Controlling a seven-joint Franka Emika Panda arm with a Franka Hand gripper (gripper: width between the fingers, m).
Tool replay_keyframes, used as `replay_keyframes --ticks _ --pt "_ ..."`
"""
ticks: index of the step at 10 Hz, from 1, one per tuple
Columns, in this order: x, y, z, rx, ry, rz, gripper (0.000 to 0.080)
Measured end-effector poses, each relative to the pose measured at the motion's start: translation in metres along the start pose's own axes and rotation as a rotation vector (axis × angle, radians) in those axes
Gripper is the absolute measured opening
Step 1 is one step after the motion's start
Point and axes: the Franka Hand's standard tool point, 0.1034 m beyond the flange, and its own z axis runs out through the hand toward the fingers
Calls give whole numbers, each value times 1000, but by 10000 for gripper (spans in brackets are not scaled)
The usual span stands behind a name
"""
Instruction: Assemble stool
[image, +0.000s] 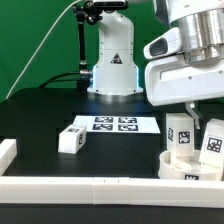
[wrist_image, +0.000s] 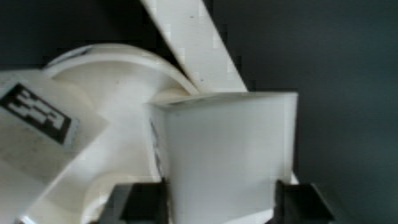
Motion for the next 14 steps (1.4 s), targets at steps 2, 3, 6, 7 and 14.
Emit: replay_keyframes --ticks 2,3,6,7,14 --pt "-3 0 0 9 -17 221 273" --pt "-3 0 1 18 -21 320 269" --pt "-4 -1 1 27 -24 385 263" --pt "-4 -1 1 27 -24 378 500" --pt "-2 4 6 2 -79 528 649"
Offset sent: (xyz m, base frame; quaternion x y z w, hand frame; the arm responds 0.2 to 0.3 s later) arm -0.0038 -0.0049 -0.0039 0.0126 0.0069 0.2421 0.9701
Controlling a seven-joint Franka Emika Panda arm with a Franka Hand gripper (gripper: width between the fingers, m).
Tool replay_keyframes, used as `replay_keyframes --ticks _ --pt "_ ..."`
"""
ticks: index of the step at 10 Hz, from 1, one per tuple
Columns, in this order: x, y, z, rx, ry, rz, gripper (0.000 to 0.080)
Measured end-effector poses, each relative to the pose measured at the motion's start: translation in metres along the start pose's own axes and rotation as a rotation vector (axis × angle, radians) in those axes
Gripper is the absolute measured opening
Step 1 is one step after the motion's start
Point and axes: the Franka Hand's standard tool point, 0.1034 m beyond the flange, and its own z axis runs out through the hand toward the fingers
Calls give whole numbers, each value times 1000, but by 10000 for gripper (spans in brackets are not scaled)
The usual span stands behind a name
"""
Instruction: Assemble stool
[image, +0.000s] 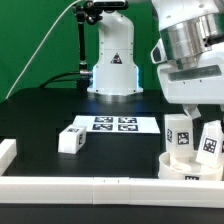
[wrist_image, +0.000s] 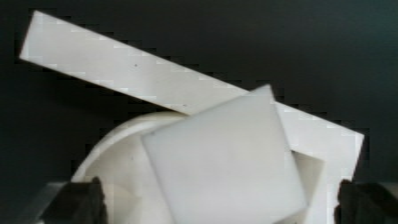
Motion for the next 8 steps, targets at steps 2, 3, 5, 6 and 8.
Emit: replay_keyframes --ticks 2,3,5,6,8 --pt "-1 0 0 0 0 -4 554" --pt "-2 0 0 0 -1 -6 554" --pt "-5 -1 0 0 -2 -13 347" --pt "-4 -1 0 1 -2 -2 347" --pt "-4 -1 0 2 -2 0 347"
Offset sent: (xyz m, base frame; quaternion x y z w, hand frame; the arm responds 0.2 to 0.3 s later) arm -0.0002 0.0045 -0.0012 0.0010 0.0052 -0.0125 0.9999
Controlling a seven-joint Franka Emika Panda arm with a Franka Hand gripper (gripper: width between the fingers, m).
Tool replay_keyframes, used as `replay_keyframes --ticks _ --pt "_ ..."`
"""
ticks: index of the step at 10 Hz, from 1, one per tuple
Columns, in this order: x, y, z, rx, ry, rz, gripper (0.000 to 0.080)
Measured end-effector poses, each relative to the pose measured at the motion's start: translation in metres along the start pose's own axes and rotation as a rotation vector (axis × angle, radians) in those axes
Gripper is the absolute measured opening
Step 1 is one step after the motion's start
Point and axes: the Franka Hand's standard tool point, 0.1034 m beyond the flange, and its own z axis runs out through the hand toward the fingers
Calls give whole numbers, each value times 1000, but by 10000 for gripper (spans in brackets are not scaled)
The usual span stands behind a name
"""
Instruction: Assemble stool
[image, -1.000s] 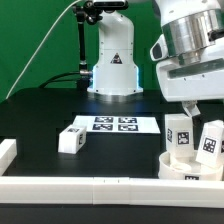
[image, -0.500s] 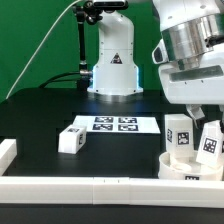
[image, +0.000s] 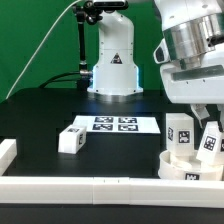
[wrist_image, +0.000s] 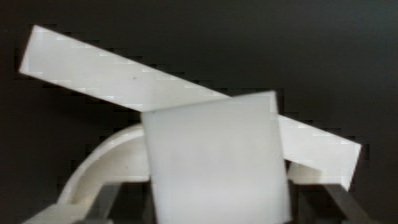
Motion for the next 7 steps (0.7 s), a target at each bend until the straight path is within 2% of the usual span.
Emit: replay_keyframes --ticks 4,6,7 --pt "-3 -1 0 9 -13 237 347" --pt "-2 -1 -1 9 -12 202 347" --pt "-2 -3 -10 18 -8 103 436"
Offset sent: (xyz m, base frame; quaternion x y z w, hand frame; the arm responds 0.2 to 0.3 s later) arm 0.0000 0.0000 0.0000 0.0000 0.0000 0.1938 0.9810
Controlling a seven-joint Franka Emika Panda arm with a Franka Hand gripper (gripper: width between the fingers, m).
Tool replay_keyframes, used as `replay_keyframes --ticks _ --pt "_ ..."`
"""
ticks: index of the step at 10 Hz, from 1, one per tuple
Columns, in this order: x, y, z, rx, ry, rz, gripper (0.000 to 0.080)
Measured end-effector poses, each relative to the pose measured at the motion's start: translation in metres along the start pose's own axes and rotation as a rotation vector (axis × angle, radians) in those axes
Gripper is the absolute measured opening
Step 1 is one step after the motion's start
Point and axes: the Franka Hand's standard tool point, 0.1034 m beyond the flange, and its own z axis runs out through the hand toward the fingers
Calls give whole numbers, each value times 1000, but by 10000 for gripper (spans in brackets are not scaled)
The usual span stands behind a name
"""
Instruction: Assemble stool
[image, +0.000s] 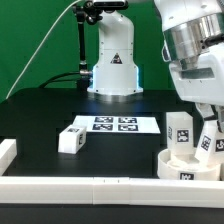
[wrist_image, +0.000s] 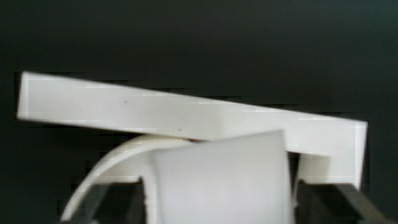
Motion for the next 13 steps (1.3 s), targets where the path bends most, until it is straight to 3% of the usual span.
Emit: replay_keyframes --ticks 1,2,3,4,8,9,10,11,12,13 --pt "-1 -1 -12 9 5 -77 565" --pt "-3 -1 -22 -3 -9 -169 565" --pt "-5 -6 -36 -13 -19 -222 630" --pt "-7 -11 -44 -9 -14 -247 646" --pt "-5 -9 -42 -10 -14 -268 649" --pt "8 3 -50 -87 -47 -509 649" --pt "22 7 -60 -116 -69 -615 649" --pt "40 9 -70 -128 -82 -687 649" --pt "52 10 -74 -122 -73 -680 649" --pt "49 10 -72 -124 -76 -682 649"
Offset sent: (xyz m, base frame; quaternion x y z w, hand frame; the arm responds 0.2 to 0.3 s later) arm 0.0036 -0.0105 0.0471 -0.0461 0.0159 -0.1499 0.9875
